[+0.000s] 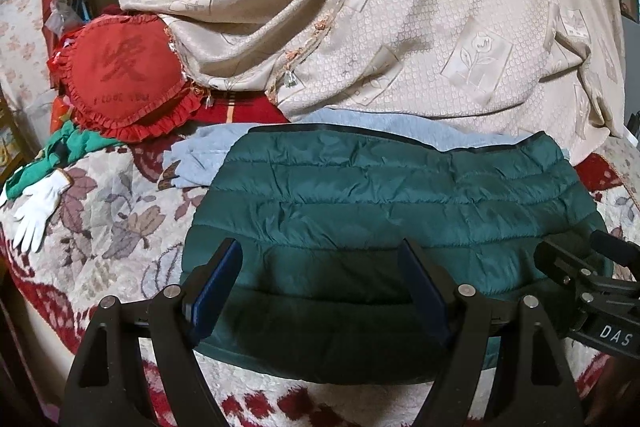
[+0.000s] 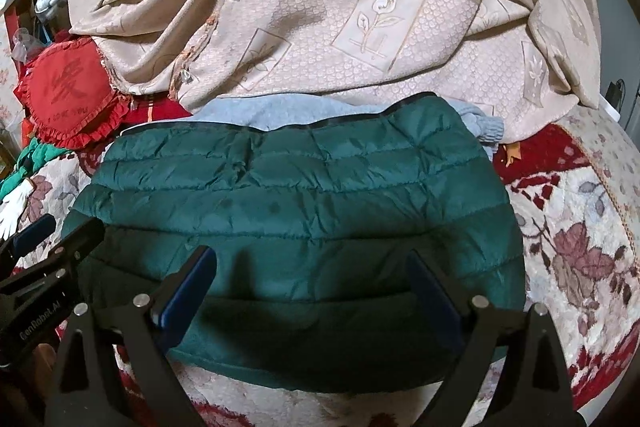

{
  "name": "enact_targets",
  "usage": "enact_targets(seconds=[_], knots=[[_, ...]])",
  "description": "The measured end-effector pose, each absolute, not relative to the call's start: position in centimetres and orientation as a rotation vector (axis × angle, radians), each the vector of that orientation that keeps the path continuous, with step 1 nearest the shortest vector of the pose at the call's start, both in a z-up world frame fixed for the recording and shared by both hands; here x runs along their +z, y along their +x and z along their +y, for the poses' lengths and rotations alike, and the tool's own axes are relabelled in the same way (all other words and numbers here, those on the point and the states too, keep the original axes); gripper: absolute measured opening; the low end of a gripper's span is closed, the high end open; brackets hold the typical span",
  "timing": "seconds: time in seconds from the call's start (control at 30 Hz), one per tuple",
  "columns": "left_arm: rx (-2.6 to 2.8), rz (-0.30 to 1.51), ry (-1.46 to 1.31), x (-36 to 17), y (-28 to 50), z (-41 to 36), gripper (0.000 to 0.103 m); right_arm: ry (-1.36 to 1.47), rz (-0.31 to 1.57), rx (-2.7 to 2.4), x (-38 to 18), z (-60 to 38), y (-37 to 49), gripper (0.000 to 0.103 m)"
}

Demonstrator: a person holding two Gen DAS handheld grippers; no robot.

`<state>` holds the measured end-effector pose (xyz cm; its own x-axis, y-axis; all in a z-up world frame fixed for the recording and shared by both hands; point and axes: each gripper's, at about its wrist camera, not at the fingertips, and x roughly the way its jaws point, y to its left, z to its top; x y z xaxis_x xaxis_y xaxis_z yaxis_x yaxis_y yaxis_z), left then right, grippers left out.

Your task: Fold large clothes

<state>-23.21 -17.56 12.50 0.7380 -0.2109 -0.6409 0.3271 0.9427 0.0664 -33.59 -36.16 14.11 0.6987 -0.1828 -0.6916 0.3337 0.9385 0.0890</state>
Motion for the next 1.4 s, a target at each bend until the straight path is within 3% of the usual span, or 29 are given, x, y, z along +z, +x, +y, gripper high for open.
enact_targets(seconds=[1.4], knots=[[-0.27, 0.678, 0.158, 12.5, -23.4, -16.3, 0.063, 0.215, 0.771, -0.252, 13.7, -35.0, -33.2, 0.098]])
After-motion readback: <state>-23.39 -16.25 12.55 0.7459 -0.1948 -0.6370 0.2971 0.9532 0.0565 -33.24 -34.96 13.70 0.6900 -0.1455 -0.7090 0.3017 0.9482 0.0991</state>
